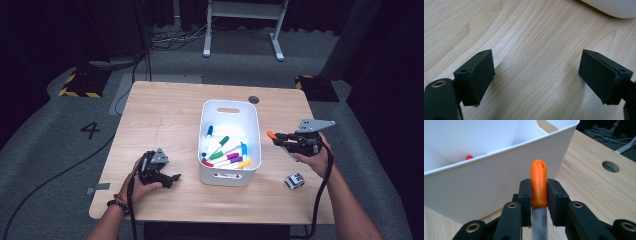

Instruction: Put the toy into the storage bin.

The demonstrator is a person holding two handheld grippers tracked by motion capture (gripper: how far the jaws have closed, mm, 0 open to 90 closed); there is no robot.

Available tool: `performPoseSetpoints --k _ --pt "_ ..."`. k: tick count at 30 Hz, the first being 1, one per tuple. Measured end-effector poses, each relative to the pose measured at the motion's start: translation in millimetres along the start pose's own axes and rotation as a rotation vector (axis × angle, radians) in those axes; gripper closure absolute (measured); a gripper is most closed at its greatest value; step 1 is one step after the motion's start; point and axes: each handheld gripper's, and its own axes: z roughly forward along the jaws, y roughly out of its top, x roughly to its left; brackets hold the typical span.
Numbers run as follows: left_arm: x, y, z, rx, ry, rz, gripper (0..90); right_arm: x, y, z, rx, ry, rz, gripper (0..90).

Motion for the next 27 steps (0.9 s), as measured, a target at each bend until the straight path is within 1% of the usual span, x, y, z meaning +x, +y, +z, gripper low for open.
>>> performPoseSetpoints --k 2,6,9,11,12,13,17,18,22,24,25,26,27 --pt "0.0 0.1 -0.1 0.001 0.001 0.0 13.7 2.9 5.1 -3.9 -0.005 -0.009 -0.019 74.4" --pt "-0.1 0.1 -0.1 0.001 0.001 0.0 13.7 8.4 17.7 -14.5 -0.04 -0.003 -0.031 74.5" --pt "0.0 0.1 -0.1 0.001 0.001 0.0 13.7 12.7 26.6 -21.4 -0.057 0.002 -0.042 74.5" --pt "-0.1 0.0 -0.1 0.002 0.001 -0.002 13.7 16.0 32.4 -25.7 -0.059 -0.009 -0.05 74.5" --pt "-0.2 0.0 -0.3 0.003 0.001 -0.003 13.7 17.0 35.2 -27.4 -0.063 -0.006 -0.062 74.5" --pt "-0.1 0.1 -0.2 0.002 0.001 -0.002 13.7 19.4 38.2 -29.2 -0.071 -0.007 -0.058 74.5" --pt "0.0 0.1 -0.1 0.001 0.001 0.0 13.7 24.7 47.4 -30.3 -0.077 -0.002 -0.083 74.5" --pt "-0.2 0.0 -0.2 0.002 0.001 -0.002 13.7 26.0 49.6 -30.5 -0.069 -0.004 -0.088 74.4" --pt "0.0 0.1 -0.1 0.001 0.001 0.0 13.7 30.4 57.8 -29.7 -0.069 0.006 -0.114 74.5" --pt "0.0 0.1 -0.1 0.001 0.001 0.0 13.7 32.3 61.9 -29.2 -0.07 0.009 -0.121 74.4" --pt "-0.1 0.1 -0.1 0.001 0.001 0.0 13.7 33.8 63.6 -29.0 -0.072 0.012 -0.112 74.4" --pt "0.0 0.1 -0.1 0.001 0.001 -0.001 13.7 33.9 65.4 -28.7 -0.073 0.014 -0.127 74.5" --pt "0.0 0.1 -0.1 0.001 0.001 0.0 13.7 35.3 66.8 -28.3 -0.074 0.015 -0.122 74.5"
